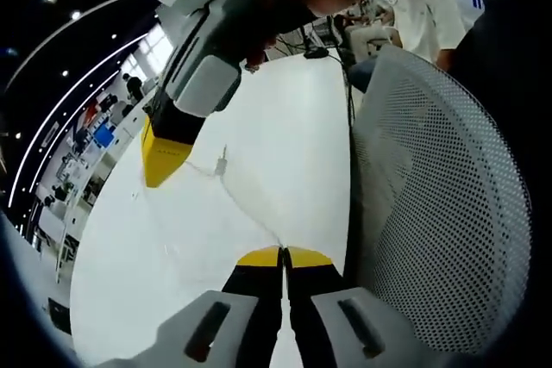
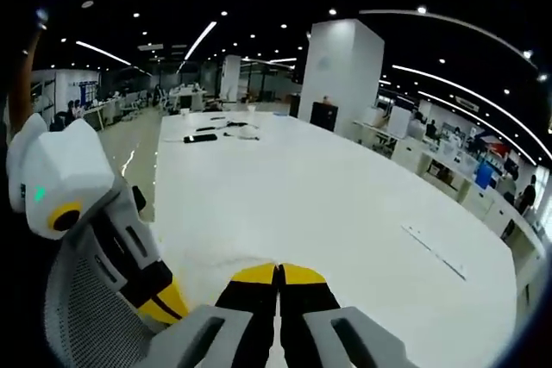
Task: Open the resealable bag by pulling the two sides of the seal apart until the entire bag opening is separated and visibly accessible.
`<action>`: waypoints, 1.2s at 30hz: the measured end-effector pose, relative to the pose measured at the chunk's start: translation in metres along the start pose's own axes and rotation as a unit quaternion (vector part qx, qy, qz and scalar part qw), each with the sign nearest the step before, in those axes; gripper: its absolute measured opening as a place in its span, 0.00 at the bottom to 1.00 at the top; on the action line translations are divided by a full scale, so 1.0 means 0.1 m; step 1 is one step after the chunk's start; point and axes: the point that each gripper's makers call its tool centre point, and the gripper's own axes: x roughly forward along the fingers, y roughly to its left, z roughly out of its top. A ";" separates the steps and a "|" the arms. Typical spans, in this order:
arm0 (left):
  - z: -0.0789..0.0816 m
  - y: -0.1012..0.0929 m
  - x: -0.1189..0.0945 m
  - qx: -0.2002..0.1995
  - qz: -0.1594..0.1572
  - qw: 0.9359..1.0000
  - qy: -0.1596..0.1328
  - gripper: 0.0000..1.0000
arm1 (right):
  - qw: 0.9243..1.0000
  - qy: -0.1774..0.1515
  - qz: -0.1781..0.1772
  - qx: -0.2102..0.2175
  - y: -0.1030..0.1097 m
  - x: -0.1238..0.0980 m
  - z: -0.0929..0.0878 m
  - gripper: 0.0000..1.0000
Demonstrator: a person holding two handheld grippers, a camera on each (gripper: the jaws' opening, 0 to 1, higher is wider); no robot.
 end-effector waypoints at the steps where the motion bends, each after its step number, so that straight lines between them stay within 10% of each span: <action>1: 0.01 0.02 0.00 0.000 0.002 1.000 -0.001 0.00 | 1.000 -0.001 -0.002 0.000 -0.01 0.00 0.01 0.00; 17: 0.26 0.65 -0.07 -0.020 0.104 0.993 -0.058 0.00 | 0.993 -0.052 -0.069 -0.077 -0.38 -0.13 0.57 0.00; 36: -0.16 0.33 0.10 -0.058 0.061 0.996 -0.014 0.09 | 0.990 0.042 -0.012 -0.134 0.14 0.26 -0.24 0.00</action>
